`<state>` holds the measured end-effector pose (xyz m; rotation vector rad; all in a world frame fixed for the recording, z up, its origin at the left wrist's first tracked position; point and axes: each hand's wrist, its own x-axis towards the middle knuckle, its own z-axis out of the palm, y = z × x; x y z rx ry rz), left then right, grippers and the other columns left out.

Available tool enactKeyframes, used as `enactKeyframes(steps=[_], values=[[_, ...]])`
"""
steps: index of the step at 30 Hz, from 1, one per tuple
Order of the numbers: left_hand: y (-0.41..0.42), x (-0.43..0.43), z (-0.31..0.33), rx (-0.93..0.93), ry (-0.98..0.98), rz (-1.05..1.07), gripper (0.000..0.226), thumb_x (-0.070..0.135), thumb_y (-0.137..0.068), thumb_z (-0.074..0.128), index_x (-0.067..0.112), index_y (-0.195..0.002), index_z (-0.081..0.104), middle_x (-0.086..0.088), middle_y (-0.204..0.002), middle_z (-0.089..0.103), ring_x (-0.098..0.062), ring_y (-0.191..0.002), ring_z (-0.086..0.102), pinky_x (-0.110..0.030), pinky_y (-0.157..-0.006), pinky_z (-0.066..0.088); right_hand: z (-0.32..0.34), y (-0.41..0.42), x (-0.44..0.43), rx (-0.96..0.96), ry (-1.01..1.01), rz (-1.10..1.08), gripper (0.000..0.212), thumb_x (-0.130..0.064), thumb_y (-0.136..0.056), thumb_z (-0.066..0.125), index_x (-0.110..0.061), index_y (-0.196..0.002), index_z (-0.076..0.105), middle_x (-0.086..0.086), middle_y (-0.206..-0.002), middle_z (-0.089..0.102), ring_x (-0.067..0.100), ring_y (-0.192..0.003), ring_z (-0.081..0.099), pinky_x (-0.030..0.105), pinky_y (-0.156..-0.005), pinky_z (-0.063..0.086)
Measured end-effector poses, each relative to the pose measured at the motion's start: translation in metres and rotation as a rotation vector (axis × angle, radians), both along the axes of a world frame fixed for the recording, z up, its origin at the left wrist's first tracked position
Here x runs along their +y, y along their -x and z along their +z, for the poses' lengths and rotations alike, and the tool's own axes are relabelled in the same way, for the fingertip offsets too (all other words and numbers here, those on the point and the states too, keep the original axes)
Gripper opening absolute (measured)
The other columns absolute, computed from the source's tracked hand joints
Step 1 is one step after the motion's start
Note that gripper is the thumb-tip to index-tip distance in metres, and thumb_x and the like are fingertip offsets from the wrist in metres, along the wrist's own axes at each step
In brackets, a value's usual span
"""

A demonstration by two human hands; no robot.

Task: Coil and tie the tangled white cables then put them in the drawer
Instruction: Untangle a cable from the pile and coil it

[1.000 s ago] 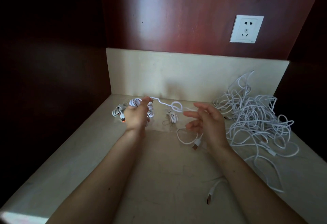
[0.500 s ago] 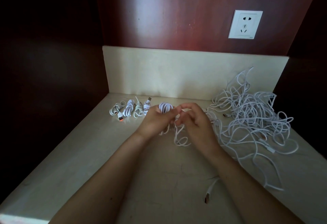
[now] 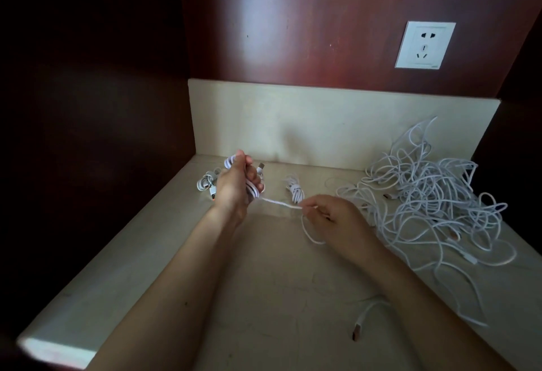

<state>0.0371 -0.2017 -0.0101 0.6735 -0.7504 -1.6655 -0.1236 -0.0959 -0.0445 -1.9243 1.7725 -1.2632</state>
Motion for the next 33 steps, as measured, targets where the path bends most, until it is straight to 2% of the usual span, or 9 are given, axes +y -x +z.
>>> enactKeyframes(steps=[2, 4, 8, 12, 15, 21, 25, 29, 33], values=[[-0.003, -0.002, -0.001, -0.029, 0.015, 0.069, 0.038, 0.030, -0.106, 0.035, 0.017, -0.071, 0.040, 0.007, -0.041, 0.027, -0.007, -0.033, 0.026, -0.013, -0.036, 0.027, 0.000, -0.001, 0.005, 0.060, -0.054, 0.087, 0.020, -0.033, -0.089, 0.057, -0.026, -0.093, 0.075, -0.016, -0.089, 0.073, -0.003, -0.086, 0.067, 0.022, -0.081, 0.051], [-0.003, -0.001, -0.001, -0.113, 0.049, 0.094, 0.040, 0.030, -0.106, 0.035, 0.018, -0.067, 0.039, 0.009, -0.042, 0.027, -0.007, -0.035, 0.023, -0.013, -0.037, 0.023, 0.004, -0.008, 0.009, 0.055, -0.094, 0.189, 0.016, -0.032, -0.087, 0.060, -0.025, -0.087, 0.074, -0.016, -0.087, 0.072, -0.002, -0.085, 0.067, 0.022, -0.080, 0.051], [0.002, 0.005, -0.010, -0.630, 0.294, 0.083, 0.039, 0.037, -0.103, 0.041, 0.019, -0.068, 0.043, 0.009, -0.046, 0.036, -0.006, -0.037, 0.030, -0.016, -0.039, 0.025, 0.014, -0.017, 0.014, -0.074, -0.088, 0.296, 0.020, -0.007, -0.087, 0.070, -0.023, -0.074, 0.071, -0.019, -0.062, 0.062, -0.003, -0.061, 0.055, 0.014, -0.062, 0.041], [0.008, 0.016, -0.015, -0.838, 0.427, -0.257, 0.046, 0.048, -0.101, 0.037, 0.017, -0.069, 0.048, 0.001, -0.056, 0.042, -0.010, -0.043, 0.037, -0.018, -0.044, 0.029, 0.022, -0.017, 0.015, -0.356, -0.021, 0.276, 0.015, -0.008, -0.080, 0.069, -0.017, -0.069, 0.068, -0.011, -0.050, 0.057, -0.003, -0.045, 0.045, 0.013, -0.049, 0.035], [0.012, 0.028, -0.014, -0.987, 0.500, -0.529, 0.061, 0.067, -0.094, 0.027, 0.021, -0.062, 0.052, 0.000, -0.059, 0.049, -0.013, -0.051, 0.043, -0.024, -0.052, 0.034, 0.023, -0.016, 0.014, -0.391, 0.108, 0.211, 0.018, -0.003, -0.086, 0.067, -0.012, -0.069, 0.069, -0.004, -0.053, 0.061, 0.002, -0.050, 0.050, 0.017, -0.053, 0.039], [0.014, 0.043, -0.006, -0.835, 0.369, -0.868, 0.076, 0.081, -0.085, 0.012, 0.018, -0.066, 0.049, 0.000, -0.052, 0.038, -0.012, -0.043, 0.031, -0.019, -0.041, 0.023, 0.014, -0.004, 0.006, -0.289, 0.182, 0.046, 0.015, -0.016, -0.090, 0.069, -0.015, -0.075, 0.065, -0.006, -0.063, 0.064, 0.006, -0.060, 0.058, 0.027, -0.060, 0.045], [0.009, 0.048, -0.002, -0.846, 0.475, -0.897, 0.051, 0.065, -0.090, 0.035, 0.020, -0.065, 0.039, 0.002, -0.050, 0.027, -0.009, -0.043, 0.021, -0.018, -0.039, 0.017, 0.012, -0.006, 0.005, -0.338, 0.165, 0.118, 0.015, -0.015, -0.092, 0.063, -0.018, -0.078, 0.063, -0.007, -0.066, 0.065, 0.006, -0.063, 0.059, 0.024, -0.062, 0.047], [0.011, 0.044, -0.003, -0.846, 0.572, -0.653, 0.047, 0.047, -0.101, 0.038, 0.018, -0.065, 0.044, 0.002, -0.047, 0.034, -0.011, -0.042, 0.030, -0.022, -0.042, 0.028, 0.013, -0.004, 0.005, -0.285, 0.142, 0.118, 0.025, 0.004, -0.097, 0.049, -0.015, -0.089, 0.063, -0.011, -0.071, 0.067, 0.005, -0.068, 0.061, 0.023, -0.068, 0.049], [0.015, 0.038, -0.005, -0.783, 0.630, -0.304, 0.050, 0.038, -0.103, 0.040, 0.024, -0.059, 0.059, 0.007, -0.043, 0.046, -0.009, -0.041, 0.038, -0.022, -0.045, 0.032, 0.009, -0.002, 0.006, -0.238, 0.100, 0.030, 0.013, -0.008, -0.098, 0.054, -0.018, -0.091, 0.060, 0.000, -0.068, 0.066, 0.008, -0.063, 0.059, 0.026, -0.065, 0.046]])
